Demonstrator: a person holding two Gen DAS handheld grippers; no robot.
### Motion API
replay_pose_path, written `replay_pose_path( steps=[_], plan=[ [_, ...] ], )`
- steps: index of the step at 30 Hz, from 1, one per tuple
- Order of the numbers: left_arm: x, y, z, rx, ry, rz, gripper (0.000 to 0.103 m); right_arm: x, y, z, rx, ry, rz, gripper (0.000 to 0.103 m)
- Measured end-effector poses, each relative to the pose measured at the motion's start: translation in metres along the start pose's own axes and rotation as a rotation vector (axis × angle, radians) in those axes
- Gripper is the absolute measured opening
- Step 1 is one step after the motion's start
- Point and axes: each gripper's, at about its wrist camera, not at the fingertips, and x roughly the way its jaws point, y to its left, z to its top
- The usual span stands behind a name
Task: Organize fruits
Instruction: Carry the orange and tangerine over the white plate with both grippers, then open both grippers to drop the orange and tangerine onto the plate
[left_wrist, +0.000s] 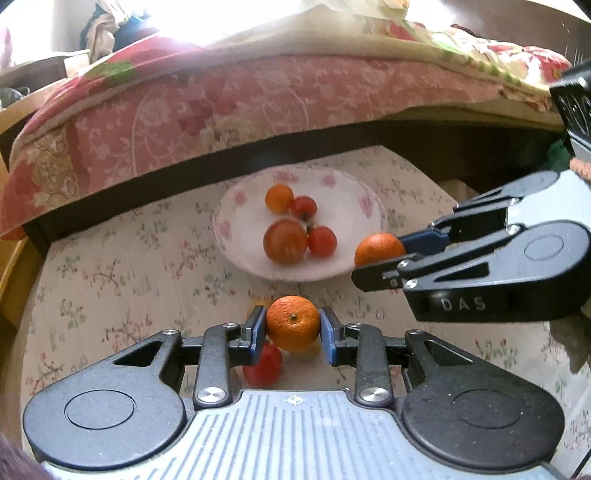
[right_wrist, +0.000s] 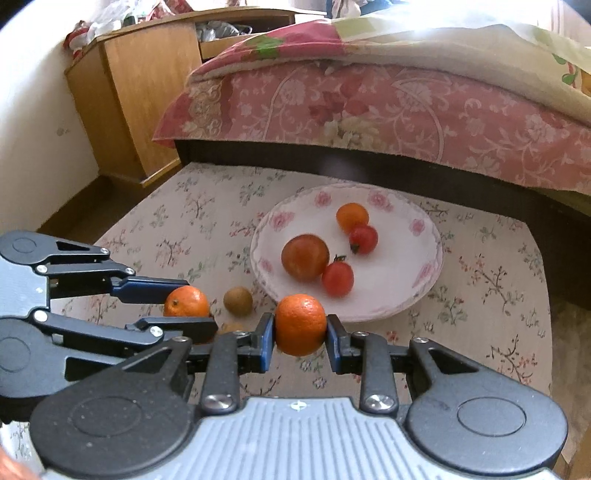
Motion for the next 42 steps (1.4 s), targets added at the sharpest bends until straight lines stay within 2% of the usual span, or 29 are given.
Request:
replay_pose_path(
  steps=[21,42],
  plan=[
    [0.03,0.005,0.04,-0.031,-0.042,0.017,0.039,0.01,-0.04,0.018,0.095,-0.035,-0.063,0.031],
    [0.058,0.02,0.058,-0.057,-0.05,0.032,0.039,0.033,-0.051,0.028,0.115,-0.022,-0.071,0.031]
  ],
)
